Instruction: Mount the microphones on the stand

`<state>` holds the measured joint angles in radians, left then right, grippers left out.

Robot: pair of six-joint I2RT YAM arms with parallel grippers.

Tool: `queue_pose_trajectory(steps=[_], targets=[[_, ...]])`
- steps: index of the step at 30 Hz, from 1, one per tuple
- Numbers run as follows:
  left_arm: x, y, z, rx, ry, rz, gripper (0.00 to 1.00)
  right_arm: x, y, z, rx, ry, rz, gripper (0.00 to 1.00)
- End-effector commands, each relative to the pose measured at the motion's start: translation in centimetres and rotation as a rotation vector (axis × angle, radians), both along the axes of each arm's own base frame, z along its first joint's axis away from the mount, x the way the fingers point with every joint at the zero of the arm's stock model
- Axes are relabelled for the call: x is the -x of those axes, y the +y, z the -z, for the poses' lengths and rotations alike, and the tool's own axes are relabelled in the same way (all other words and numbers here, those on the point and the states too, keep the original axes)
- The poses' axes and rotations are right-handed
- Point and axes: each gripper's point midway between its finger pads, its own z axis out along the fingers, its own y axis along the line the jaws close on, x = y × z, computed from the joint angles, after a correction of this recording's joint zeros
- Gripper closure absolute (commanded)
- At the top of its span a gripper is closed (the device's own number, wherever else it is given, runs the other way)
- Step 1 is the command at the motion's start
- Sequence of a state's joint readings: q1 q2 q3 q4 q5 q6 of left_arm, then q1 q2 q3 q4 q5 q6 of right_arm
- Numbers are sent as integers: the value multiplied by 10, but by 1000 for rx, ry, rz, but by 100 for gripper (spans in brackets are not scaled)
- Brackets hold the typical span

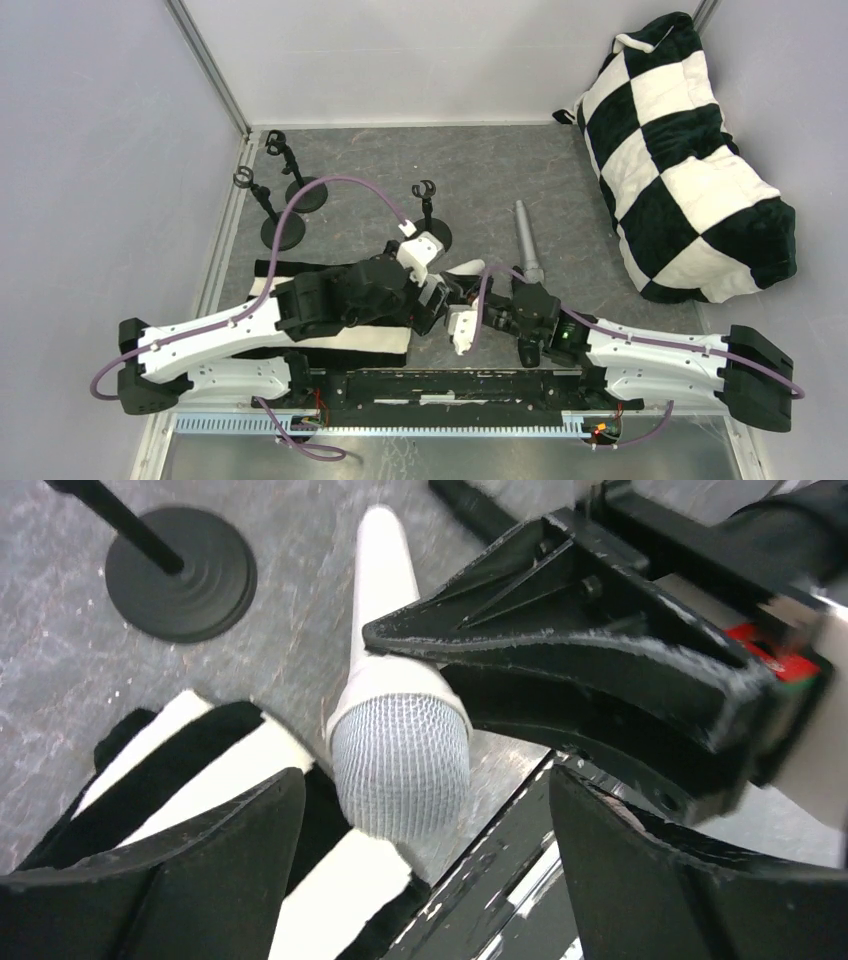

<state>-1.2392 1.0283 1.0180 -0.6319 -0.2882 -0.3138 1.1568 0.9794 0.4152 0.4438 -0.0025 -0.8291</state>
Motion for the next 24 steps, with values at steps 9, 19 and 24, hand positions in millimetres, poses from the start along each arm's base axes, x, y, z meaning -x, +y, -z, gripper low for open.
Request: queue_pose_trajectory(steps=[9, 19, 24], targets=[[-15, 7, -83, 367, -206, -64, 0, -49, -89, -75, -827, 469, 579, 100], [-17, -19, -97, 503, -312, 15, 0, -31, -80, -150, -1253, 885, 368, 100], [-20, -38, -99, 481, -352, 62, 0, -20, -74, -169, -1346, 1024, 256, 100]])
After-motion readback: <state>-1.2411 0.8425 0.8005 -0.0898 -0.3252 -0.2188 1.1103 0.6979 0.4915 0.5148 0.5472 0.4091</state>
